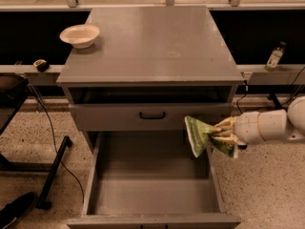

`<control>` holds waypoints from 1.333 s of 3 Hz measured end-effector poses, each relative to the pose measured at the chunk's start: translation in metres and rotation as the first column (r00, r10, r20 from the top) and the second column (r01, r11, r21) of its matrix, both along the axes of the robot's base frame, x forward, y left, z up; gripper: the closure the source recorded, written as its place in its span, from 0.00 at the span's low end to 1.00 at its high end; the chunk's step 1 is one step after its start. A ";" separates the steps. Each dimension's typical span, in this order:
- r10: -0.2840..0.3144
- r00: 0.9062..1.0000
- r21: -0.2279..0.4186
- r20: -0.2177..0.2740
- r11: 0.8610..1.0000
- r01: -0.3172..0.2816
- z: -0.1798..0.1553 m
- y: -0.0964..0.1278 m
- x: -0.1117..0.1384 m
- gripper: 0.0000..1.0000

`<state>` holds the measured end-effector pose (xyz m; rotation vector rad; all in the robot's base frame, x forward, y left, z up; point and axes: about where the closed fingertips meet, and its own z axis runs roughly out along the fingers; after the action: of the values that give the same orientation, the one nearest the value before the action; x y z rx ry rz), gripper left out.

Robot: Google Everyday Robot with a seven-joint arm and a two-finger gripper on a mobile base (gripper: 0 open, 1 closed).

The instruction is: Pick green jalapeno chip bag from middle drawer and place on counter

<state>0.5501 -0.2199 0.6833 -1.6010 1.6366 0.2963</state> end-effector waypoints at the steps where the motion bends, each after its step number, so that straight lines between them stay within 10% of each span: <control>1: 0.057 0.991 0.081 0.124 0.994 -0.068 0.058 -0.002 -0.005 1.00; 3: 0.092 0.955 0.010 0.283 0.995 -0.099 0.186 -0.004 0.001 1.00; 4: 0.074 0.957 -0.129 0.281 0.991 -0.039 0.229 0.017 0.041 1.00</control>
Offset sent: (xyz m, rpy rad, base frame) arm -0.0289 -0.0100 0.2288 0.0964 -0.3916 0.1370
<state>0.5906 -0.2026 0.9125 -1.6967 1.4108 -0.0093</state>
